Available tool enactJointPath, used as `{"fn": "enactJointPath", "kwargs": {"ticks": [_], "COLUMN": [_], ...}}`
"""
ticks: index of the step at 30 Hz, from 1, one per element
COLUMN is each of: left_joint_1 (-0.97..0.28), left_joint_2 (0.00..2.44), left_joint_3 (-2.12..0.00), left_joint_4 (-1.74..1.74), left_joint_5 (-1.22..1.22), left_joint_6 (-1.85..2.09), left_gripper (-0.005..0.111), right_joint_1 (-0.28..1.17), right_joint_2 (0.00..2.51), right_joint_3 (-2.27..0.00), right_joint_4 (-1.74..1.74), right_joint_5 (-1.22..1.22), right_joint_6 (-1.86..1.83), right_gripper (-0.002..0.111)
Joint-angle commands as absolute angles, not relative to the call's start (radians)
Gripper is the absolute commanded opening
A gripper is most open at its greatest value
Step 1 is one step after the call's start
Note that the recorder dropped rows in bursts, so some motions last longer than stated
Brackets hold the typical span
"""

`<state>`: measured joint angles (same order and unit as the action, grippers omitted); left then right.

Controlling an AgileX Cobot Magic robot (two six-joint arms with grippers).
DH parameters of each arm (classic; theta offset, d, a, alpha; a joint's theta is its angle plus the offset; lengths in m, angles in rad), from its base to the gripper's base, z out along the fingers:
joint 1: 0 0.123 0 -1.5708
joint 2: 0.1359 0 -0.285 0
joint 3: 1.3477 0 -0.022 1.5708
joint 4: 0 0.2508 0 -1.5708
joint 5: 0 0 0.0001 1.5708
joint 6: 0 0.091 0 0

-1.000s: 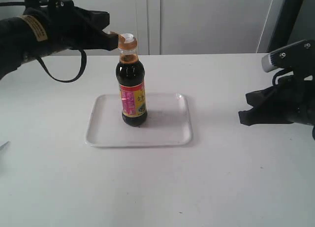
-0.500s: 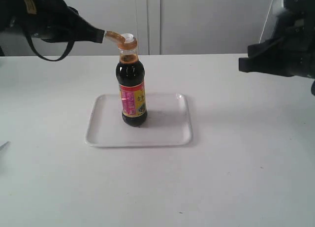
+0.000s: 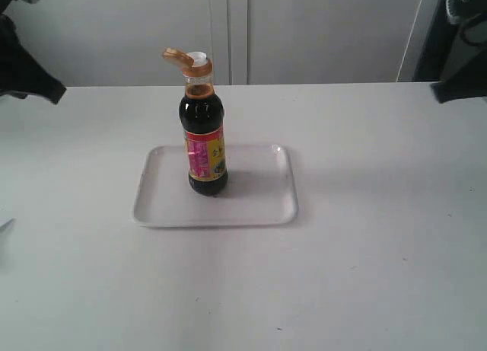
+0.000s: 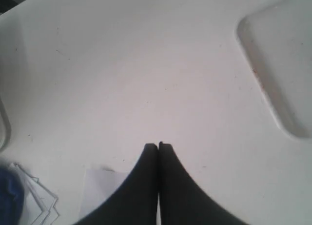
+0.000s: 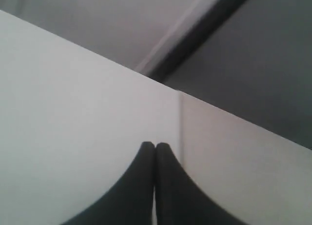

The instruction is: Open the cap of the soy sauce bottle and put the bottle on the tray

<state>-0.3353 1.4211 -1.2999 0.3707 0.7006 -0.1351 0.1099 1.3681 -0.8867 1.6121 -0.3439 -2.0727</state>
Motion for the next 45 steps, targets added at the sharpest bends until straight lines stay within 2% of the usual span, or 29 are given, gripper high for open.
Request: {"fn": "enactJointPath", "kwargs": {"ticks": [1, 6, 9, 17, 20, 27, 35, 41, 45], "left_joint_1": [-0.31, -0.31, -0.31, -0.31, -0.31, -0.31, -0.31, -0.31, -0.31], "left_joint_2": [1.399, 1.385, 1.376, 1.37, 1.368, 1.362, 1.344, 1.305, 1.263], "left_joint_3": [-1.305, -1.305, -1.305, -1.305, -1.305, -1.305, -1.305, -1.303, -1.241], "left_joint_4": [0.374, 0.372, 0.372, 0.34, 0.296, 0.282, 0.284, 0.281, 0.273], "left_joint_5": [0.757, 0.765, 0.765, 0.748, 0.726, 0.752, 0.815, 0.858, 0.811], "left_joint_6": [-0.086, -0.077, -0.077, -0.068, -0.041, -0.11, -0.13, -0.119, -0.126], "left_gripper": [0.0, 0.0, 0.0, 0.0, 0.0, 0.0, 0.0, 0.0, 0.0], "right_joint_1": [0.108, 0.108, 0.108, 0.108, 0.108, 0.108, 0.064, -0.039, -0.074], "right_joint_2": [1.369, 1.369, 1.364, 1.354, 1.354, 1.354, 1.354, 1.354, 1.345], "right_joint_3": [-0.894, -0.894, -0.896, -0.896, -0.896, -0.896, -0.931, -0.946, -0.946], "right_joint_4": [1.615, 1.712, 1.68, 1.524, 1.332, 0.821, 0.22, 0.164, 0.162], "right_joint_5": [-0.595, -0.596, -0.466, 0.346, 0.513, 0.64, 0.683, 0.743, 0.723], "right_joint_6": [-2.146, -2.146, -2.146, -2.146, -2.137, -1.825, -0.874, -0.503, -0.405], "right_gripper": [0.0, 0.0, 0.0, 0.0, 0.0, 0.0, 0.0, 0.0, 0.0]}}
